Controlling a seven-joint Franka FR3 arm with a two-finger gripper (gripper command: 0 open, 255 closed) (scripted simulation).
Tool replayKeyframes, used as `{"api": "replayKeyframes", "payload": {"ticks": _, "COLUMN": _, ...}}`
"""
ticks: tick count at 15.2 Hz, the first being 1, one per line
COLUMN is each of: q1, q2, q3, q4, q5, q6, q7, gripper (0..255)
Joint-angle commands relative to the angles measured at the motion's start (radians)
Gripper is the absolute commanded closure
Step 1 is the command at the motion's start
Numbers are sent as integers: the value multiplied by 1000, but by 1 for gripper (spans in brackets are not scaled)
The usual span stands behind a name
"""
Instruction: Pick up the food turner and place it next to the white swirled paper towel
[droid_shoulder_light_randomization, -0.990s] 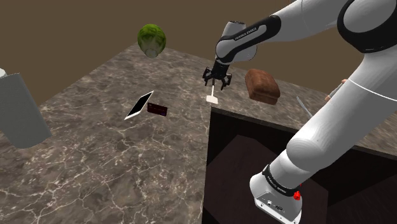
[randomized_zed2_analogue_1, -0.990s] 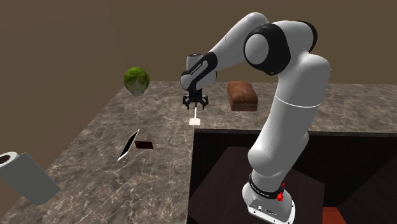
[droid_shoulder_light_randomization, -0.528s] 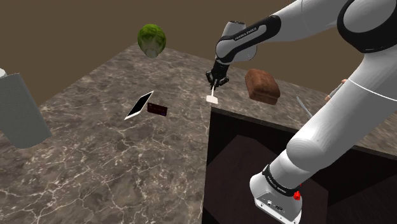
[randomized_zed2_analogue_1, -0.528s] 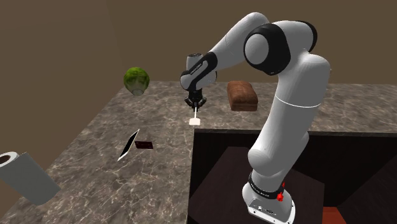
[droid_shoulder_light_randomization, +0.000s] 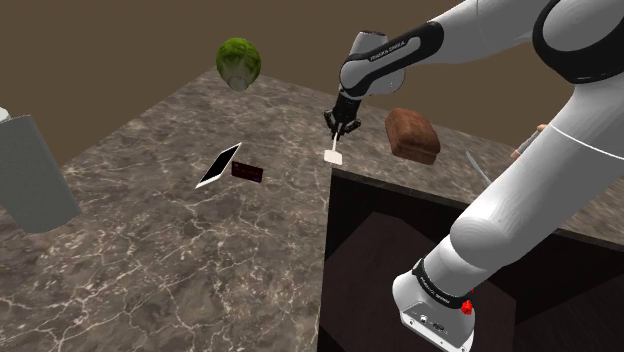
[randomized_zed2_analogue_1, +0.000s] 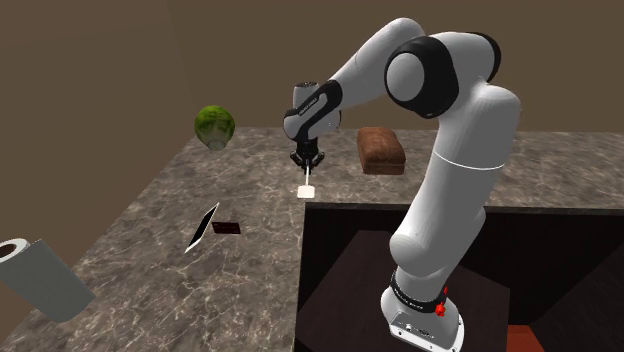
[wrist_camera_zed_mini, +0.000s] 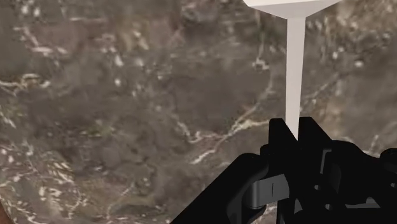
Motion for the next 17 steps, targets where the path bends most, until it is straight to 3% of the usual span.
{"api": "replayKeyframes", "payload": {"ticks": 1, "q1": 0, "q2": -15, "q3": 0, "q4": 9, "q5": 0, "q6": -24, "q7": 0, "gripper": 255}}
{"api": "replayKeyframes", "payload": {"ticks": 17, "q1": 2, "q2": -117, "q3": 2, "q4": 120, "q5": 3, "q6": -237, "q7": -8, "gripper": 255}}
